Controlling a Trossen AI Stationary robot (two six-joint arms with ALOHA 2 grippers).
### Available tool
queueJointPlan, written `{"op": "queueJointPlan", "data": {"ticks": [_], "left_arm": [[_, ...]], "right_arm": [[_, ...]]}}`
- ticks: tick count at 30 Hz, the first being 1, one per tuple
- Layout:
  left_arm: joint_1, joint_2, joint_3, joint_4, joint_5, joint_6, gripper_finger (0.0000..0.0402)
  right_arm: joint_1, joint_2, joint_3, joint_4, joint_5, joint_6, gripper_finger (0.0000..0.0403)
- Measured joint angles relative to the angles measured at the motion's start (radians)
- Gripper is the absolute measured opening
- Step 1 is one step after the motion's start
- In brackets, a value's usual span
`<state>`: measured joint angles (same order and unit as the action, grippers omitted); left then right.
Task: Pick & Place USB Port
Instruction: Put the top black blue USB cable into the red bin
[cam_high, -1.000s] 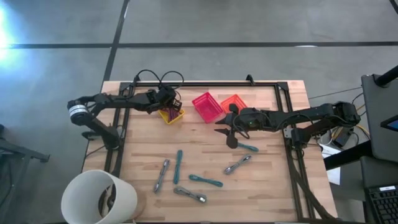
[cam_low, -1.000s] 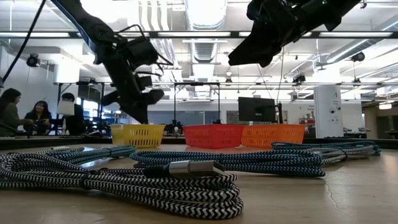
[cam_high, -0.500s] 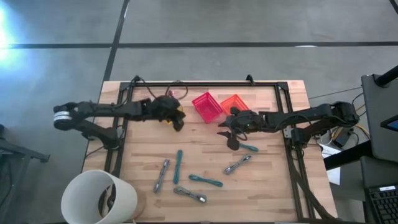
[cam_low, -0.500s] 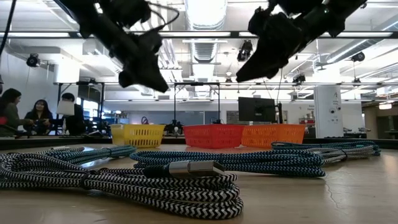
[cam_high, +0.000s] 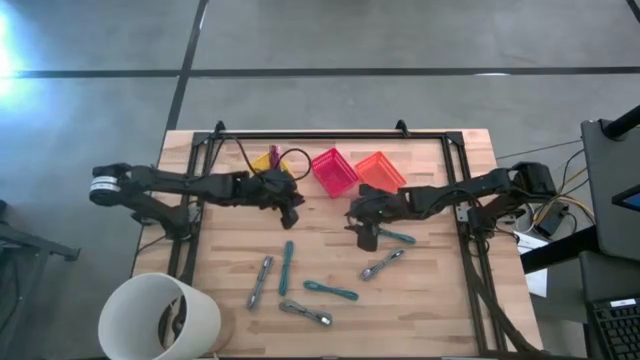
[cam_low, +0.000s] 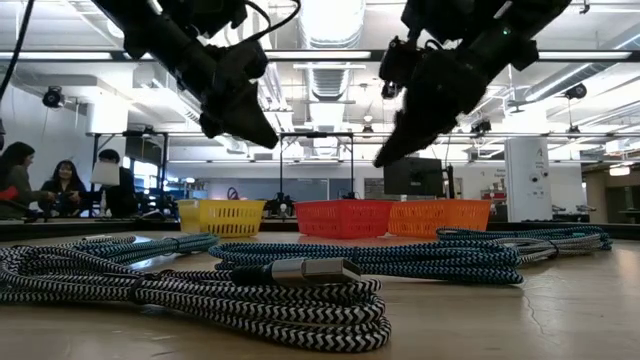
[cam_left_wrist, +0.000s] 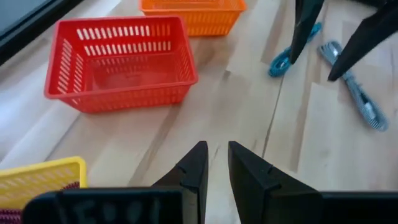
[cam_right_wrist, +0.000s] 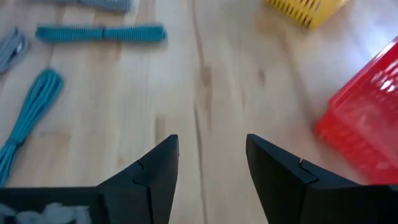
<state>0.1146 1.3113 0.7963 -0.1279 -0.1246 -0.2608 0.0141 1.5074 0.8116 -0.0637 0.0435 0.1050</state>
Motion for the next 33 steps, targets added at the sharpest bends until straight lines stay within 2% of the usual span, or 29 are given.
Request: {"op": "queueJointPlan", "data": {"ticks": [7,13,20,28,33], "left_arm": [[0.0,0.07,0.0,0.083,0.003,0.039,0.0067],[0.004,0.122,0.002,0.139,0.003,0.106,0.0108],[0.008,0.127,0.002,0.181,-0.04,0.132,0.0155],[0.008,0.127,0.002,0.18,-0.058,0.132,0.0157],[0.008,0.127,0.002,0.179,-0.059,0.132,0.0156]], "right_arm": [[0.03,-0.018,0.025,-0.239,0.014,0.084,0.0185],[0.022,-0.019,0.015,-0.421,0.038,0.133,0.0185],[0.021,0.017,-0.019,-0.427,0.038,0.19,0.0185],[0.02,0.12,-0.019,-0.42,0.037,0.229,0.0181],[0.021,0.166,-0.001,-0.427,0.037,0.232,0.0148]]}}
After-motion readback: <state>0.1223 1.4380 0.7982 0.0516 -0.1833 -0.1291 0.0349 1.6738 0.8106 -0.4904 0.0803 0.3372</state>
